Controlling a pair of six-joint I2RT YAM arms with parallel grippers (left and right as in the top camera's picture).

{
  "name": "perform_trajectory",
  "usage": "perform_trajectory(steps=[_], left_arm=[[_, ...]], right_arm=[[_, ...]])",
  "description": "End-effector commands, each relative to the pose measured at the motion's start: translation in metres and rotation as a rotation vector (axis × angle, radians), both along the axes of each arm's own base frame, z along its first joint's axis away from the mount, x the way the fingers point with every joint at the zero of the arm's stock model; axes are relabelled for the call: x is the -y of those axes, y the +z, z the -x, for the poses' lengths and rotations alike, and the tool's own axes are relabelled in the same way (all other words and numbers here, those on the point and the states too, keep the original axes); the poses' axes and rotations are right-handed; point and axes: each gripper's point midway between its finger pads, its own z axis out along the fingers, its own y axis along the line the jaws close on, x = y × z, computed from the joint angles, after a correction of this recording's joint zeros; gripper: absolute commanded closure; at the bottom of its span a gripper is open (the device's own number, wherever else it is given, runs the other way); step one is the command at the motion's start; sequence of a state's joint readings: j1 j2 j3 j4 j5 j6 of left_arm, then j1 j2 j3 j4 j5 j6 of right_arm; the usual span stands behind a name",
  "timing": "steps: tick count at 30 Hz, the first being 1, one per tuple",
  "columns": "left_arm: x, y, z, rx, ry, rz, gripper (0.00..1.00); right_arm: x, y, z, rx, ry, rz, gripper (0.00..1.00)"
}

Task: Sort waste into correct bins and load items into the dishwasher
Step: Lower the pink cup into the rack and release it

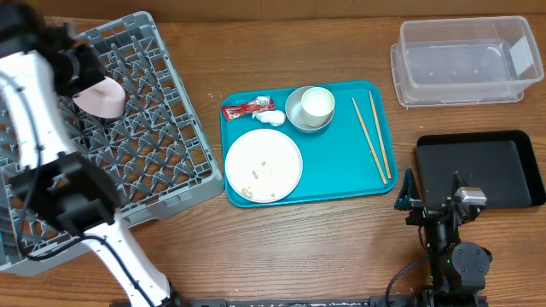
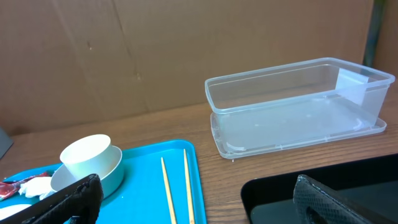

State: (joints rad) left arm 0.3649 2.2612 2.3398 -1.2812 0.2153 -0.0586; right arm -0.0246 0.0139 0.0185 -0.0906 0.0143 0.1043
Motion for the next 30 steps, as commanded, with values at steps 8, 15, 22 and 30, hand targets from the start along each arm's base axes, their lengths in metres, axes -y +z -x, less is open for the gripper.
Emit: perform_trajectory(steps=[8, 15, 22, 30], left_arm=[[-0.038, -0.015, -0.003, -0.102, 0.231, -0.374, 0.96], [-0.044, -0.061, 0.003, -0.21, 0.223, -0.354, 0.96], [-0.062, -0.074, 0.014, -0.253, 0.255, -0.343, 0.96], [-0.07, -0.062, 0.038, -0.291, 0.365, -0.277, 0.96]], right_arm=[[0.0, -0.001, 0.0, 0.007, -0.001, -0.004, 0.0], [0.0, -0.001, 0.0, 0.007, -0.001, -0.004, 0.01], [0.0, -0.001, 0.0, 0.007, -0.001, -0.004, 0.0], [0.0, -0.001, 0.0, 0.007, -0.001, -0.004, 0.0]])
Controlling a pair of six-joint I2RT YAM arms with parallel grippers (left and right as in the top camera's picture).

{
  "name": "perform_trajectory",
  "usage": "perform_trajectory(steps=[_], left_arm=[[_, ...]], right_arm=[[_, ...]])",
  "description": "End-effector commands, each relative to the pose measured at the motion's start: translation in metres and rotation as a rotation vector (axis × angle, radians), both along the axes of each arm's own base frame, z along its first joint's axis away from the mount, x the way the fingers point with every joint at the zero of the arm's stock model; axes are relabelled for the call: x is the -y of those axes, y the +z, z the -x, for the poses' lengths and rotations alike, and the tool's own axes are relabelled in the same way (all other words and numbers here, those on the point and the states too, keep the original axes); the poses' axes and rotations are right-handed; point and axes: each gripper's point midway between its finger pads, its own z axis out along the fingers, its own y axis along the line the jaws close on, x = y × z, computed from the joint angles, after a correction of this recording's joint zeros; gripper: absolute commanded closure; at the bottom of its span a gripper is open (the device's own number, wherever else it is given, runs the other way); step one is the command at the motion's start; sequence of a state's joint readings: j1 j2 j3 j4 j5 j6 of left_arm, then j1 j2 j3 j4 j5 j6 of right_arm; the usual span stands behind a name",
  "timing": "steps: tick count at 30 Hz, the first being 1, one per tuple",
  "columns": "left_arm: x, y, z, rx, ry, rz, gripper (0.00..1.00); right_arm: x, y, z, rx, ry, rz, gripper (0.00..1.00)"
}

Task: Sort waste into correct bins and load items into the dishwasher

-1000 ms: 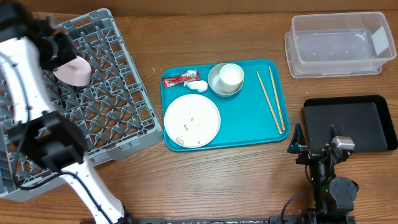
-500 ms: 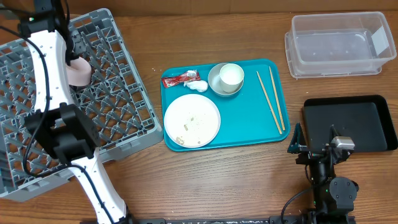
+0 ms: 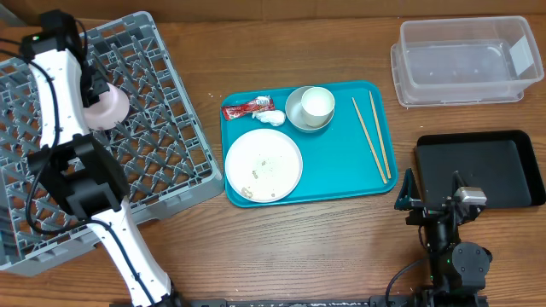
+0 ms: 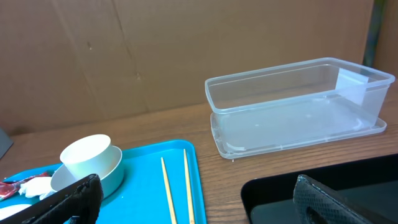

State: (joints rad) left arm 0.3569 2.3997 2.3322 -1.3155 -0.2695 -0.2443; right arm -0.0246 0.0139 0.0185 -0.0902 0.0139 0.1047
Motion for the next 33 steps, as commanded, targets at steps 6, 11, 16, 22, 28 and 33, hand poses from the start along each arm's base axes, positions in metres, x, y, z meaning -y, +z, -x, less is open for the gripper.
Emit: perform_trajectory(steps=[6, 11, 16, 22, 28, 33], left_arm=[[0.042, 0.063, -0.017, 0.228, -0.006, 0.232, 0.96], [0.121, 0.121, -0.037, 0.443, -0.165, 0.608, 0.86], [0.188, 0.112, -0.024, 0.326, -0.244, 0.747, 0.6], [0.226, 0.078, -0.009, 0.127, -0.27, 0.513, 0.56], [0.228, 0.061, -0.002, 0.06, -0.147, 0.249, 0.31], [0.241, 0.047, 0.002, 0.026, -0.119, 0.234, 0.3]], right_arm=[[0.0, -0.001, 0.0, 0.006, -0.002, -0.004, 0.0], [0.0, -0.001, 0.0, 0.006, -0.002, -0.004, 0.0], [0.0, -0.001, 0.0, 0.006, -0.002, -0.004, 0.0], [0.001, -0.001, 0.0, 0.006, -0.002, -0.004, 0.0], [0.0, -0.001, 0.0, 0.006, -0.002, -0.004, 0.0], [0.0, -0.001, 0.0, 0.006, -0.002, -0.004, 0.0]])
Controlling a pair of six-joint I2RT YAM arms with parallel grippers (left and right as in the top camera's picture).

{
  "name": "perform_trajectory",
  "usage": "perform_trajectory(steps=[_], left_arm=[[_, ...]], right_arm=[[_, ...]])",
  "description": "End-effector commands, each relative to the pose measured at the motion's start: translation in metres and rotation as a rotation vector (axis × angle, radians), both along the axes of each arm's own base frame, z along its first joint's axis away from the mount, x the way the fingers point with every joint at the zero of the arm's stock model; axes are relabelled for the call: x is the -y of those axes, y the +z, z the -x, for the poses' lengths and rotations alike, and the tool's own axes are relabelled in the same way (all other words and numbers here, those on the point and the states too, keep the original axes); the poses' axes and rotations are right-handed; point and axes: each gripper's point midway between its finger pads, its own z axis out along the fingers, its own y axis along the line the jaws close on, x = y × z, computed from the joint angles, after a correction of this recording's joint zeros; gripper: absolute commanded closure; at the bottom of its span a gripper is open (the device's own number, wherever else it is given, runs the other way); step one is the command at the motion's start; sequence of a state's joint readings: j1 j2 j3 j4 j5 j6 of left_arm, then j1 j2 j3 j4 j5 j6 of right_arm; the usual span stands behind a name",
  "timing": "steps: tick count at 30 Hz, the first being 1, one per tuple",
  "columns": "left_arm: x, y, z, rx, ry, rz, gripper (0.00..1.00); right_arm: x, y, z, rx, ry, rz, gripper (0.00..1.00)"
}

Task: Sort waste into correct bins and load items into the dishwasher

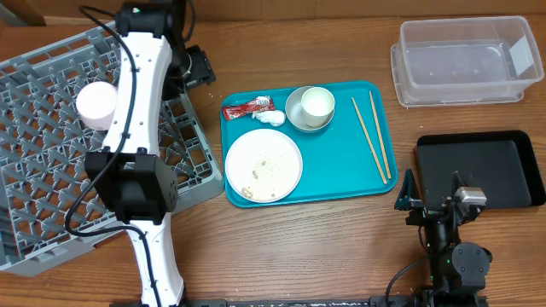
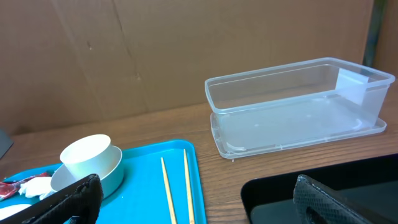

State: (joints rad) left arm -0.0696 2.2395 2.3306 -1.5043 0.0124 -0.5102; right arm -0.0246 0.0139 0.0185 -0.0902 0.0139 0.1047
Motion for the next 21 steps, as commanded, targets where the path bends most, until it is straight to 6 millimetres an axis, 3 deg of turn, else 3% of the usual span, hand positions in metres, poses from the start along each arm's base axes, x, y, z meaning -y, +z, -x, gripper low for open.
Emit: perform_trajectory(steps=[1, 8, 14, 19, 21], left_arm=[[-0.013, -0.016, 0.002, -0.038, 0.093, -0.084, 0.3], [-0.012, -0.048, 0.008, -0.091, 0.096, -0.088, 0.41], [0.0, -0.076, 0.012, -0.121, 0.088, -0.021, 0.55], [0.0, -0.084, 0.012, -0.124, 0.087, -0.02, 0.76], [0.0, -0.084, 0.012, -0.126, 0.087, -0.021, 0.79]], right_arm=[[0.0, -0.001, 0.0, 0.006, -0.002, -0.004, 0.0], [0.0, -0.001, 0.0, 0.006, -0.002, -0.004, 0.0], [0.0, -0.001, 0.0, 0.006, -0.002, -0.004, 0.0], [0.0, -0.001, 0.0, 0.006, -0.002, -0.004, 0.0], [0.0, -0.001, 0.0, 0.006, -0.002, -0.004, 0.0]])
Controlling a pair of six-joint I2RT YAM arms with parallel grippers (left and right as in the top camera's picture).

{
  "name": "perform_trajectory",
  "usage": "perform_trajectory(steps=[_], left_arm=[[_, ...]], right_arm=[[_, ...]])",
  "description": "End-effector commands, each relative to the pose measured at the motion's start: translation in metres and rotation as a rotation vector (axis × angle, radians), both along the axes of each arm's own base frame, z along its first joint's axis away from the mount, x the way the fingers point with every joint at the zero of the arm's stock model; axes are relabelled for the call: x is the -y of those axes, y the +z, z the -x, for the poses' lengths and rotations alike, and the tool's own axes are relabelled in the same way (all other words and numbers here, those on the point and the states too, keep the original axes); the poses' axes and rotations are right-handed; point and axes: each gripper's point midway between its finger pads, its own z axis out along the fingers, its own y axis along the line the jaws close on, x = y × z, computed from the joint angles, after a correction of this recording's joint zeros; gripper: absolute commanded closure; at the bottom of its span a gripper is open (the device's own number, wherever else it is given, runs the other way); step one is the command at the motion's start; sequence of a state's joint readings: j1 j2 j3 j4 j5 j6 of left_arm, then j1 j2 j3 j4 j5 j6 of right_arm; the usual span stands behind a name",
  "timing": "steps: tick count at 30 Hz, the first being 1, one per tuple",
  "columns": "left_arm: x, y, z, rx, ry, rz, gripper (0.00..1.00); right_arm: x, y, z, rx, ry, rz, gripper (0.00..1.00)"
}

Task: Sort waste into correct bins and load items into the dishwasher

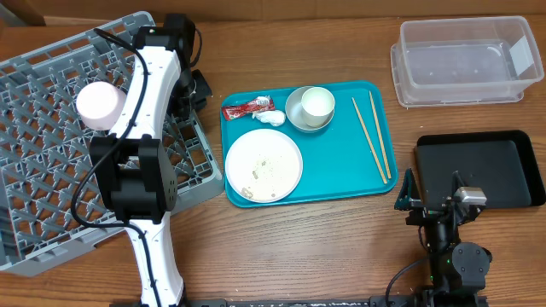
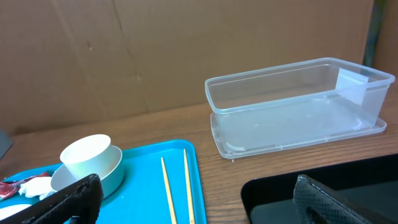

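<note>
A pink cup [image 1: 95,104] lies in the grey dish rack [image 1: 51,196] at the left. My left gripper [image 1: 197,86] hangs at the rack's right edge, beside the teal tray [image 1: 341,179]; its jaws are too dark to read. The tray carries a dirty white plate [image 1: 264,165], a bowl [image 1: 299,115] with a white cup [image 1: 317,103] in it, two chopsticks [image 1: 372,136], a red wrapper [image 1: 247,107] and a white tissue [image 1: 273,118]. My right gripper [image 2: 196,208] rests open and empty at the front right, with the chopsticks [image 2: 168,193] ahead of it.
A clear plastic bin [image 1: 465,60] stands at the back right. A black bin [image 1: 478,170] sits just in front of it, next to my right arm. Bare wood lies between the tray and both bins.
My left arm has shifted from over the rack's back right corner to its right edge, closer to the tray. The pink cup stays in the rack. The right arm has not moved.
My left gripper was over the rack with the pink cup at its tip, and was still there a second later. Then the cup lay alone in the rack and the arm was at the rack's back right. Now the gripper is beside the tray.
</note>
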State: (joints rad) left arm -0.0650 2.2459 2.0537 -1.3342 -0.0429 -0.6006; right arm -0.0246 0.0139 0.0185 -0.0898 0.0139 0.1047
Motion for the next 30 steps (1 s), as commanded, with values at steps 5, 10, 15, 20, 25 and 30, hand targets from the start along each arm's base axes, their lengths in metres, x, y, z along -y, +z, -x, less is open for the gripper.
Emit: perform_trajectory(steps=[5, 10, 15, 20, 25, 30], left_arm=[[0.012, -0.01, 0.004, -0.032, -0.015, 0.031, 0.79], [0.011, -0.01, 0.014, -0.074, -0.081, 0.027, 0.94], [0.01, -0.009, 0.03, -0.138, -0.11, 0.025, 0.96], [0.009, -0.008, 0.044, -0.2, -0.186, 0.028, 0.96], [0.008, -0.004, 0.062, -0.275, -0.242, 0.035, 0.96], [0.008, -0.002, 0.074, -0.325, -0.31, 0.045, 0.96]], right_arm=[[0.0, -0.001, 0.0, 0.006, -0.002, -0.004, 0.0], [0.0, -0.001, 0.0, 0.006, -0.002, -0.004, 0.0], [0.0, -0.001, 0.0, 0.006, -0.002, -0.004, 0.0], [0.001, -0.001, 0.0, 0.006, -0.002, -0.004, 0.0], [0.0, -0.001, 0.0, 0.006, -0.002, -0.004, 0.01], [0.0, -0.001, 0.0, 0.006, -0.002, -0.004, 0.0]])
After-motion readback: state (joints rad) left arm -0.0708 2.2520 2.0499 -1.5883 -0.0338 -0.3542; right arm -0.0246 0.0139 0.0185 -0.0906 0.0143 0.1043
